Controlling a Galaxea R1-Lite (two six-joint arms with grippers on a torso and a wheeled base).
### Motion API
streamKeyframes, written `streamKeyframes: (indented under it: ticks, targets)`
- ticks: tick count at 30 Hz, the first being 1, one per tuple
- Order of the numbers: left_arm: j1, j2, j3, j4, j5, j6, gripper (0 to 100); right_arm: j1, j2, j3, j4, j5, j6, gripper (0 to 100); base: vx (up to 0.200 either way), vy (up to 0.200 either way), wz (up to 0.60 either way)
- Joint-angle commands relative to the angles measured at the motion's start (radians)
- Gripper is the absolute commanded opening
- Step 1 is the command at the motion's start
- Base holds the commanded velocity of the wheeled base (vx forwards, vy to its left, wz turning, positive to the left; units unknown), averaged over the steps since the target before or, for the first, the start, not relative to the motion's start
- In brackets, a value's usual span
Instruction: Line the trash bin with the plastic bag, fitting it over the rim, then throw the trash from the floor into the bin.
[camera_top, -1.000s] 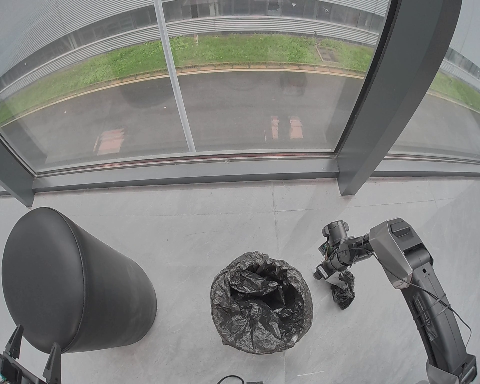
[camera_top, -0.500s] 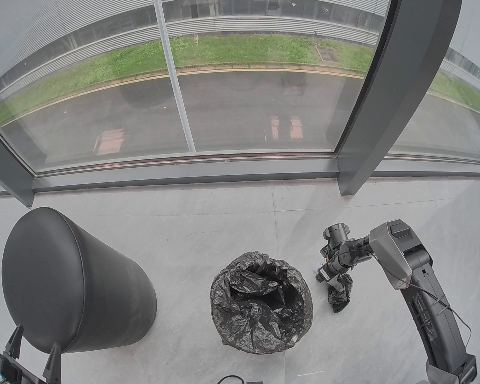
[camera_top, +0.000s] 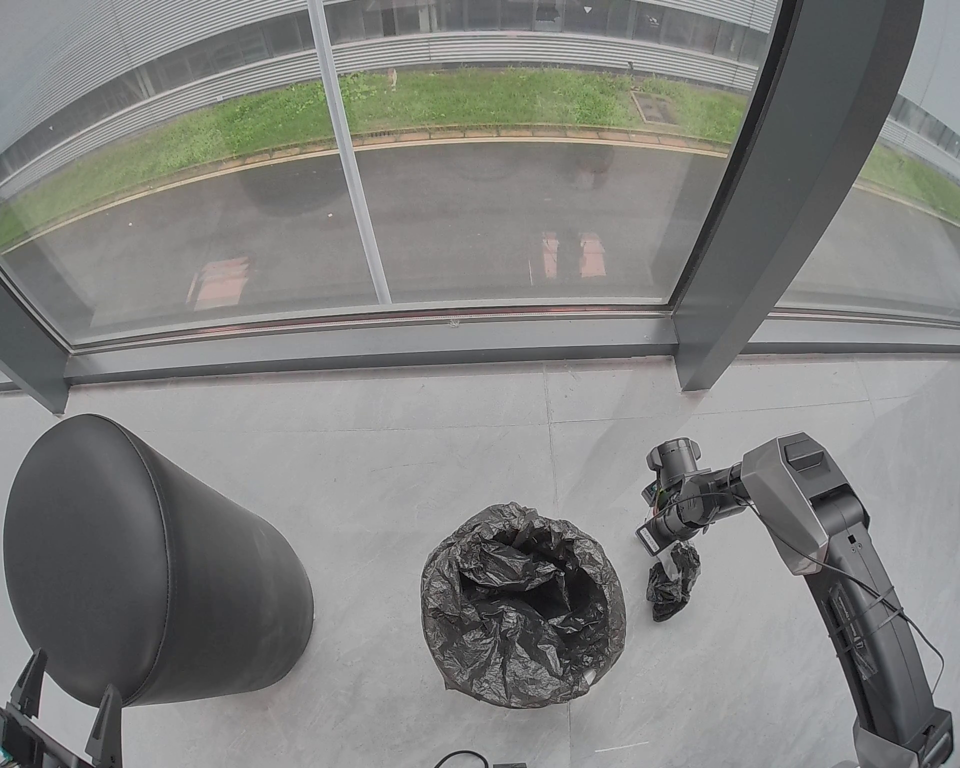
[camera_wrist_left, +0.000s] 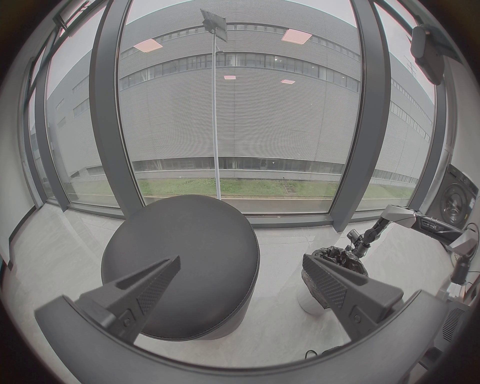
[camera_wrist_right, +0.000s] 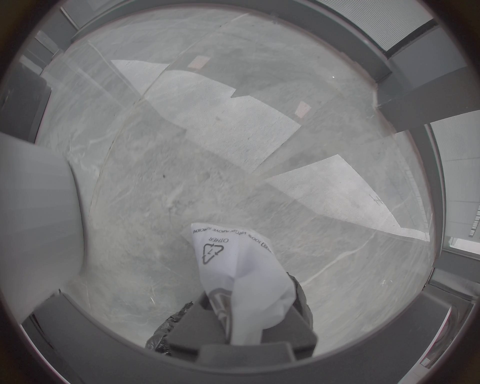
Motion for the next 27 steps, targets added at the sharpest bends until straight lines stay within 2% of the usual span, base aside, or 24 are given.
streamKeyframes:
  ticks: [1,5,10,19,21,25,27]
  targets:
    - [0.0,-0.015,0.018,-0.001,0.0,-0.001,100,0.0,-0.066,0.0,0.002,-0.008,0.015,0,0.0,0.0,0.0]
    - [0.0,-0.015,0.018,-0.001,0.0,-0.001,100,0.0,-0.138,0.0,0.008,-0.008,0.04,0,0.0,0.0,0.0]
    - [0.0,-0.015,0.018,-0.001,0.0,-0.002,100,0.0,-0.329,0.009,0.085,-0.008,0.092,0,0.0,0.0,0.0]
    - [0.0,-0.015,0.018,-0.001,0.0,-0.001,100,0.028,-0.706,0.21,0.091,0.009,0.112,0,0.0,0.0,0.0]
    - [0.0,-0.015,0.018,-0.001,0.0,-0.001,100,0.085,-0.818,0.276,0.089,0.012,0.114,0,0.0,0.0,0.0]
    - [0.0,-0.015,0.018,-0.003,0.0,-0.002,100,0.203,-0.922,0.347,0.085,0.012,0.117,0,0.0,0.0,0.0]
    - [0.0,-0.015,0.018,-0.003,0.0,-0.002,100,0.283,-0.948,0.365,0.086,0.012,0.15,0,0.0,0.0,0.0]
